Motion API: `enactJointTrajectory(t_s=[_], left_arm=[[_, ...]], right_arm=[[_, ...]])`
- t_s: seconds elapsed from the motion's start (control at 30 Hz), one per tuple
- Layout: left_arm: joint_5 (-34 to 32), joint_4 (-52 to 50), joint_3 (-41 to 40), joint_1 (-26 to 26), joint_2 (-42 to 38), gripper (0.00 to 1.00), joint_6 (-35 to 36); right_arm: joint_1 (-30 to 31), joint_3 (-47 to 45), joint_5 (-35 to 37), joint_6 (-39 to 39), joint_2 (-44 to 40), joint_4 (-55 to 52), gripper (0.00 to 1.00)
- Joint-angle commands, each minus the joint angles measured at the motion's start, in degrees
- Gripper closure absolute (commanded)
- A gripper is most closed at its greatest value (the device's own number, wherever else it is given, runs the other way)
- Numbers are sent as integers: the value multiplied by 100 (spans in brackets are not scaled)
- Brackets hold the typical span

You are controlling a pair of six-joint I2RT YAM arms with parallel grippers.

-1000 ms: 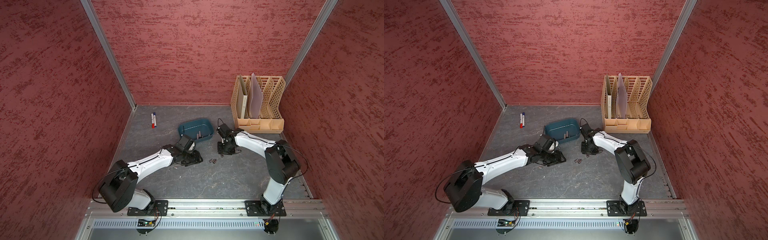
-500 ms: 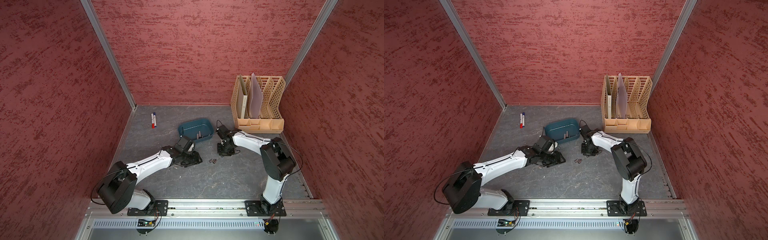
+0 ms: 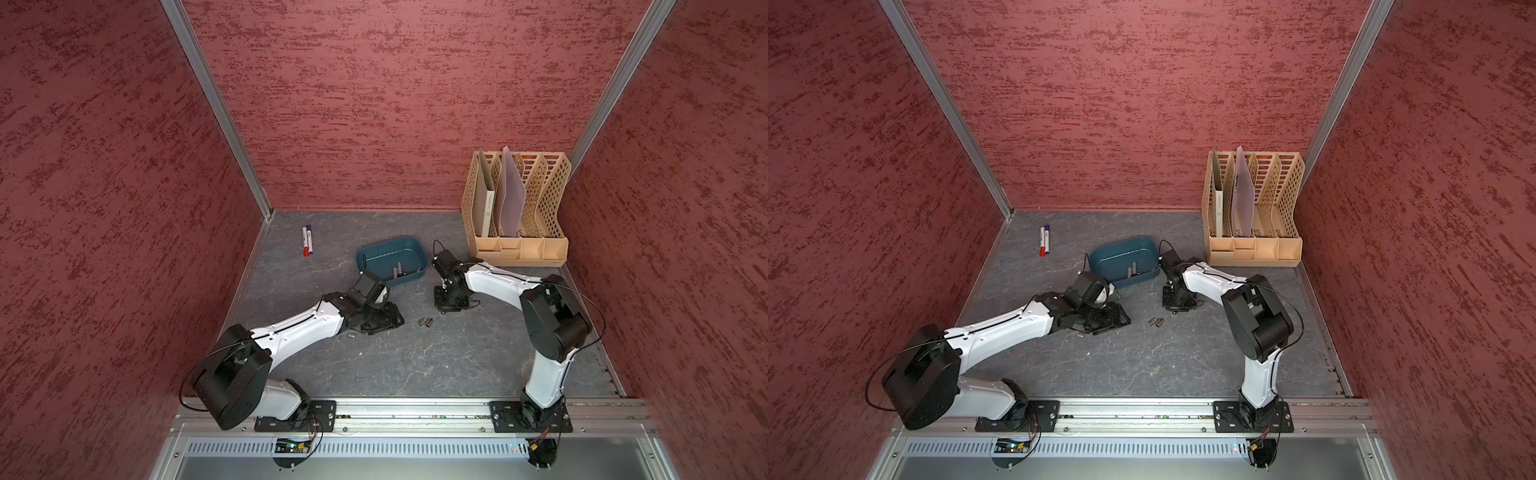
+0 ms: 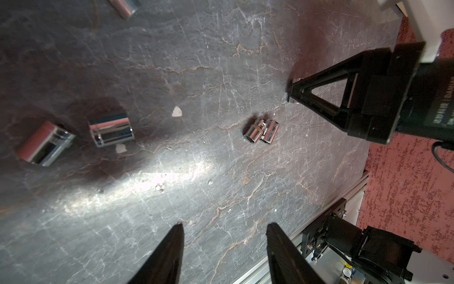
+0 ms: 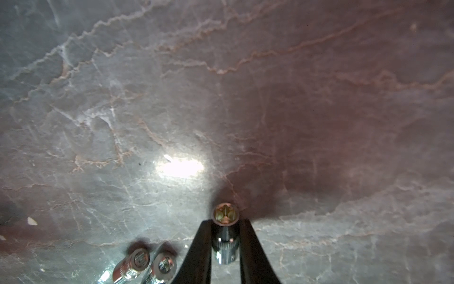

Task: Put the socket on the desktop into the storage box
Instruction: Pick up the socket head at the center of the board.

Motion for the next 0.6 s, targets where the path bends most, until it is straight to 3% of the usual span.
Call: enactJointTrajectory(t_s=[0.0,0.57], left_arm=[[-48,100,-30,21,-141,43,-54],[21,-182,-102,734,-649,39,70]], right_arm=[[-53,129,-13,-35,-144,-10,81],[23,834,-153,-108,-382,-354,82]])
